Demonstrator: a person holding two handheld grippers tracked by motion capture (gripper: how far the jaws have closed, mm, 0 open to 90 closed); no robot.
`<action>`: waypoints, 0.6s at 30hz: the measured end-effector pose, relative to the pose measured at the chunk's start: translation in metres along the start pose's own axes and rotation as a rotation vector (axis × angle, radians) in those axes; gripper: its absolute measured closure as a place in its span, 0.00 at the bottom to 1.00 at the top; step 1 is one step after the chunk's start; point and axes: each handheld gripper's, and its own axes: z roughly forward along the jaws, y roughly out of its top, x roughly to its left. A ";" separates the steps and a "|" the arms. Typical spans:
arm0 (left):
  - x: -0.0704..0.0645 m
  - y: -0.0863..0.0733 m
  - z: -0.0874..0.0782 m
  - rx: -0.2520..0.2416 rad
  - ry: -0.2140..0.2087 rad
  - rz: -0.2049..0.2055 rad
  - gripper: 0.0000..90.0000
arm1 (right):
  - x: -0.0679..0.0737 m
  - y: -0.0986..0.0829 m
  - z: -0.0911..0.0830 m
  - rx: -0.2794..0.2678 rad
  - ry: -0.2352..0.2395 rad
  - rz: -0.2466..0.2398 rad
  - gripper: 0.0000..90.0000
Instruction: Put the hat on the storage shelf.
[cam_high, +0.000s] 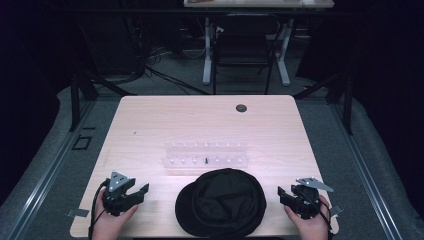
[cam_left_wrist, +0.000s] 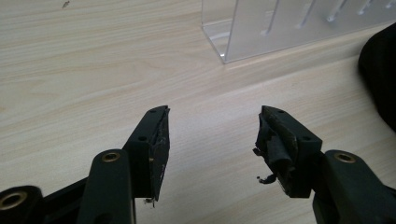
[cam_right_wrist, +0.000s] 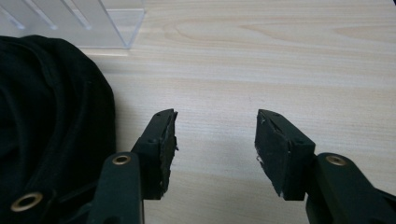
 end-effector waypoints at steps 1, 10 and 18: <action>0.000 0.000 0.000 0.000 0.000 0.000 0.49 | 0.000 0.000 0.000 0.000 0.000 0.000 0.53; 0.007 0.001 -0.004 -0.019 -0.001 -0.039 0.50 | -0.001 0.002 0.001 0.015 -0.005 -0.009 0.54; 0.001 0.005 -0.011 -0.047 0.009 -0.021 0.52 | 0.010 0.012 0.000 0.093 0.054 -0.042 0.60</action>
